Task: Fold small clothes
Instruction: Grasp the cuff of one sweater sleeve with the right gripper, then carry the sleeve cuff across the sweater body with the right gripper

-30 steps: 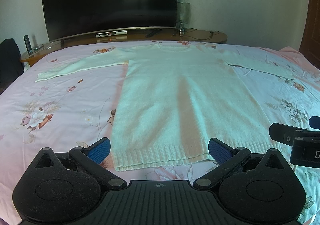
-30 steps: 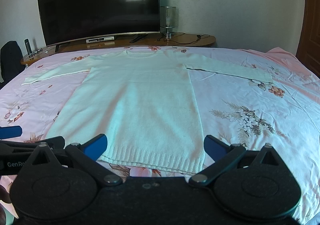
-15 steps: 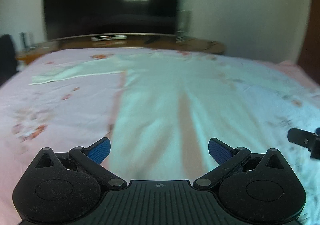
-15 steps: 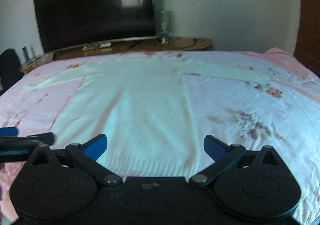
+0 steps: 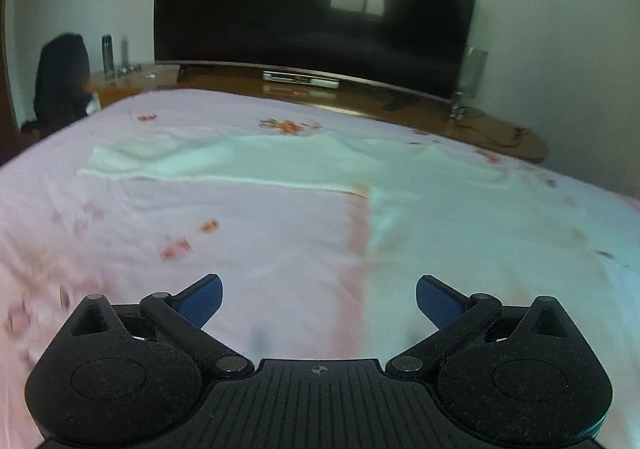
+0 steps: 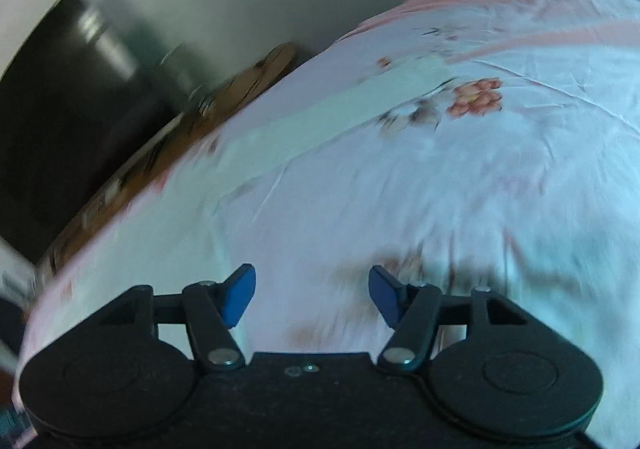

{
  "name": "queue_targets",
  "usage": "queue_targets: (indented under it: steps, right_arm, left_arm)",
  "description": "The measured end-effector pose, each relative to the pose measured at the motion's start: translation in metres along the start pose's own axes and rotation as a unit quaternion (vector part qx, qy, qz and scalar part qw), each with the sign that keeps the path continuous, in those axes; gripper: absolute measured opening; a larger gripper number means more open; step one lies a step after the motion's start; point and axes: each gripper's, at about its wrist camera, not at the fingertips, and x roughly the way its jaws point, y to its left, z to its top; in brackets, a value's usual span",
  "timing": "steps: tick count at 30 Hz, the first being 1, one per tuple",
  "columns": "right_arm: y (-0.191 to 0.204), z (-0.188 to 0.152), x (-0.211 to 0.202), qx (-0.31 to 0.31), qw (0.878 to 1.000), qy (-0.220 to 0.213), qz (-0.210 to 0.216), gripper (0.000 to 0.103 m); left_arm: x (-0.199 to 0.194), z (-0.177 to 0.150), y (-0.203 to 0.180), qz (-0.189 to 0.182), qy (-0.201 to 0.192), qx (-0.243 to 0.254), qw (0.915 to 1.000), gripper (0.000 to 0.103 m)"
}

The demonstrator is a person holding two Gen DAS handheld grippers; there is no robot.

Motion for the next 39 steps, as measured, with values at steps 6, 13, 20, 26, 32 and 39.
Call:
queue_targets:
  steps: [6, 13, 20, 26, 32, 39]
  right_arm:
    - [-0.051, 0.070, 0.073, 0.111, 0.993, -0.048, 0.001, 0.042]
    - [-0.107, 0.109, 0.141, 0.225, 0.971, -0.075, -0.024, 0.035]
    - [-0.115, 0.123, 0.164, 0.225, 0.970, -0.087, -0.022, 0.020]
    - [-0.100, 0.135, 0.170, 0.170, 0.980, -0.082, -0.056, 0.007]
    - [-0.039, 0.140, 0.163, 0.065, 0.991, -0.100, -0.055, 0.007]
    - [0.099, 0.105, 0.183, -0.113, 0.992, -0.059, 0.023, 0.007]
  left_arm:
    - [0.058, 0.022, 0.024, 0.072, 0.008, 0.000, 0.9974, 0.103]
    - [0.103, 0.027, 0.047, 0.108, 0.041, -0.034, 0.9927, 0.103]
    - [0.121, 0.021, 0.048, 0.113, 0.047, -0.037, 0.9918, 0.103]
    - [0.129, 0.030, 0.049, 0.120, 0.060, -0.041, 0.9902, 0.103]
    - [0.121, 0.036, 0.051, 0.127, 0.049, -0.036, 0.9900, 0.103]
    - [0.108, 0.037, 0.059, 0.130, 0.041, -0.023, 0.9903, 0.103]
